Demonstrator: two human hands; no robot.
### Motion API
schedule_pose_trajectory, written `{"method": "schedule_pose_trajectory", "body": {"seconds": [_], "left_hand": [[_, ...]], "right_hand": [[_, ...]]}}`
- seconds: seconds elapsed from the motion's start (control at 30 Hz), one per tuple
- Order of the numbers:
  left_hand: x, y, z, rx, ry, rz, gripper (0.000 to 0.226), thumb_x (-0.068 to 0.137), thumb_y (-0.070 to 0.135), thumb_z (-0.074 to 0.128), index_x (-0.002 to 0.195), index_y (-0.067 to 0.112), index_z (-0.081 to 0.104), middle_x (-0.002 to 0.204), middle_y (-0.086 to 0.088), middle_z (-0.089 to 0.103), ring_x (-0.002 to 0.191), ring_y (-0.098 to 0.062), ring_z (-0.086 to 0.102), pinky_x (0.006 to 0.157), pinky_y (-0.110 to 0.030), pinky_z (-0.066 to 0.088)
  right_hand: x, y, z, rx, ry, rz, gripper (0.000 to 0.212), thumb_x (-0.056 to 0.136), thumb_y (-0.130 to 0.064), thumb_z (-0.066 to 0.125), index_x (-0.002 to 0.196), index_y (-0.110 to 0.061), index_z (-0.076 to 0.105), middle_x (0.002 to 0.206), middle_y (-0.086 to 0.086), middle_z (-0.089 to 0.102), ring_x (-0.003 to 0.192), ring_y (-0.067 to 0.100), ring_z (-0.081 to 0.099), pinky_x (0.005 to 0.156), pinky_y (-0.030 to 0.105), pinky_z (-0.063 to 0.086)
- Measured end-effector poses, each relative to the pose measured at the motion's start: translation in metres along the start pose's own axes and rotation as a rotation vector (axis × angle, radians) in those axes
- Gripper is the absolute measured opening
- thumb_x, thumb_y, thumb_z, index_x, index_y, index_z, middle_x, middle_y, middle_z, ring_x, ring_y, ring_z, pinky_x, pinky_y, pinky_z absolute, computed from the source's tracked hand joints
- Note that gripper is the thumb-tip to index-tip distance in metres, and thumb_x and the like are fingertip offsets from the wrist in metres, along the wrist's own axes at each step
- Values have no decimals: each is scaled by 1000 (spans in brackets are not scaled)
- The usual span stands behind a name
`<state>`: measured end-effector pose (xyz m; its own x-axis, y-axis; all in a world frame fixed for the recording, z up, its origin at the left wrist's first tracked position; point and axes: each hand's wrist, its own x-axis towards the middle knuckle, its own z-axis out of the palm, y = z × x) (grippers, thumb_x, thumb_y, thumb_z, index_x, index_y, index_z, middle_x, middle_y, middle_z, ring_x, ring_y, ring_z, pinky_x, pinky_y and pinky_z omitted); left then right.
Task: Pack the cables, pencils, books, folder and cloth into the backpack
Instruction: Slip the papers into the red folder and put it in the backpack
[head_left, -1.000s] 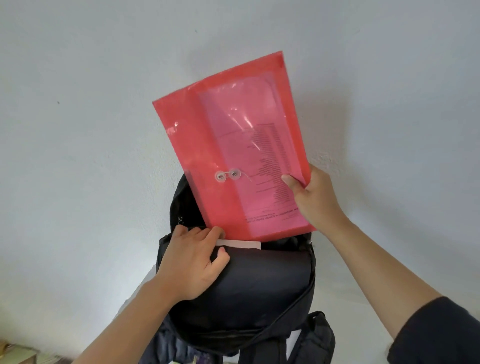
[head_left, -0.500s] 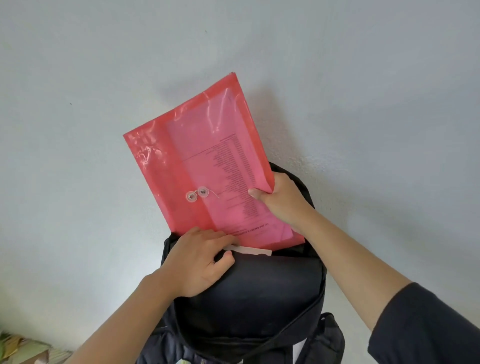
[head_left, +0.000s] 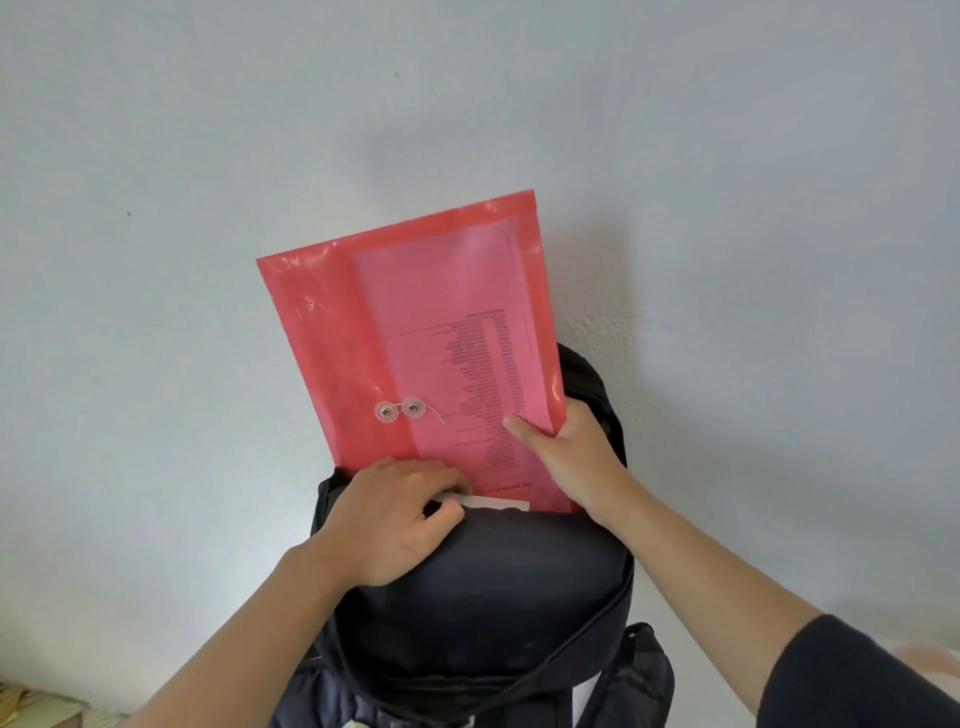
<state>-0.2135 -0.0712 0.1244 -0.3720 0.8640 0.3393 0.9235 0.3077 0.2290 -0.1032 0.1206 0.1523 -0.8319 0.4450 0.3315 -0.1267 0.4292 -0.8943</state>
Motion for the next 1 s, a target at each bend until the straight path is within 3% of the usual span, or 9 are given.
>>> {"method": "schedule_pose_trajectory", "body": {"seconds": [0.1,0.17,0.33,0.5,0.6,0.67,0.77,0.9,1.0], "left_hand": [[-5,0,1,9,23,-2,63,94,75,19,109,39,69,104,25,67,100,0,60,95,-26,42],[-6,0,1,13,12,-10,75,90,85,11,111,42,69,105,27,66,103,3,59,96,-23,40],[-4,4,-4,25,-72,-32,84,77,98,21,121,43,67,113,28,64,109,6,54,100,-19,36],[-6,6,-10,27,-98,-52,80,76,96,26,122,43,65,117,29,63,112,7,53,101,-18,35],[-5,1,-13,-139,-18,-42,61,84,86,43,118,42,68,112,30,63,110,8,56,97,-19,43],[0,-1,-20,-327,150,-41,38,90,64,61,116,36,69,110,24,67,108,4,60,91,-18,47],[17,-1,-45,-539,434,-114,13,94,31,71,107,31,69,101,13,70,97,-6,65,79,-19,50],[40,3,-80,-707,622,-221,21,95,24,73,110,27,60,102,8,65,86,-5,62,72,-19,48],[53,7,-91,-822,577,-372,54,89,38,78,131,29,47,115,6,60,97,-7,65,79,-22,51]], "right_hand": [[-4,3,-7,-19,-50,28,29,97,-26,68,124,-37,63,119,-15,71,111,2,66,96,23,54],[-3,-1,-13,-48,-94,41,33,95,-26,70,127,-35,64,120,-16,71,111,1,66,94,21,54],[-2,-1,-4,10,24,63,27,97,-24,69,122,-33,67,112,-16,72,105,4,67,92,26,56],[-2,-7,-5,-93,85,-55,27,95,-23,71,123,-25,68,103,-22,68,94,-7,63,77,11,51],[4,-20,-10,-99,226,-168,24,91,-17,76,111,-29,68,98,-20,69,90,-6,66,76,10,54],[8,-31,-17,-36,314,-194,24,90,-17,77,110,-28,69,98,-17,72,93,-1,70,78,14,56],[13,-50,-35,73,362,-201,24,91,-18,76,110,-30,68,102,-15,73,97,0,71,80,16,58],[14,-63,-60,72,365,-141,25,89,-13,78,110,-25,71,105,-8,77,96,8,73,85,29,59],[11,-59,-75,146,316,-38,27,86,-8,79,110,-17,73,103,-1,79,96,15,75,91,39,60]]}}
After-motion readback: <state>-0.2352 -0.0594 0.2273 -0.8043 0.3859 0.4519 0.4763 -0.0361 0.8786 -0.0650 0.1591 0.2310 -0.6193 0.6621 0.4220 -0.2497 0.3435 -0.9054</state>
